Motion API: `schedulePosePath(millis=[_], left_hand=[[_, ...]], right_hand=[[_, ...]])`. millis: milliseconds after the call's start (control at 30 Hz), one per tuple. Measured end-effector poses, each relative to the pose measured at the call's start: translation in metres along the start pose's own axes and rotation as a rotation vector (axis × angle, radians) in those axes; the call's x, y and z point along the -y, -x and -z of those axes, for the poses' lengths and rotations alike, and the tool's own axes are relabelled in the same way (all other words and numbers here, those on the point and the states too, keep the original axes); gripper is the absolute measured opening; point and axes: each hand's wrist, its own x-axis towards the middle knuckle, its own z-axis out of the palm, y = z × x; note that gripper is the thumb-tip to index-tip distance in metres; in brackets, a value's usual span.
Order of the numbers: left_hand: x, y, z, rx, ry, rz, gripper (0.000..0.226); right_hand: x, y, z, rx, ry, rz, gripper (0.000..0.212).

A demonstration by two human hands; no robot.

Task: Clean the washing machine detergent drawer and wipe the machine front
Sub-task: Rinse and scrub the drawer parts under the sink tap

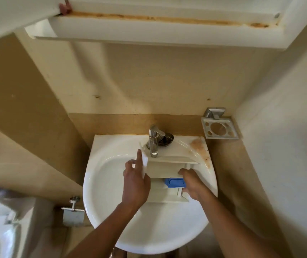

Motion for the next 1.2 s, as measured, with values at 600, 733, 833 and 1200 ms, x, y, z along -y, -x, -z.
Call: schedulePosePath(millis=[600,733,833,1200], left_hand=[[-0.01,-0.014,-0.006,0.117,0.065,0.191,0.095],[0.0,-0.02,0.014,0.063,-0.008,0.202,0.086],[0.001,-0.021,0.025,0.015,0.005,0.193,0.082],[0.002,-0.011,0.027,0.063,0.138,0.289,0.083]], right_hand=[[0.015,-0.007,-0.011,-0.145,0.281,0.022,0.014],[0.001,-0.002,-0.037,-0.025,0.396,-0.031,0.028],[0.006,0.001,-0.055,-0.054,0.411,0.045,0.027],[0.005,0.012,-0.025,-0.218,0.405,0.205,0.024]])
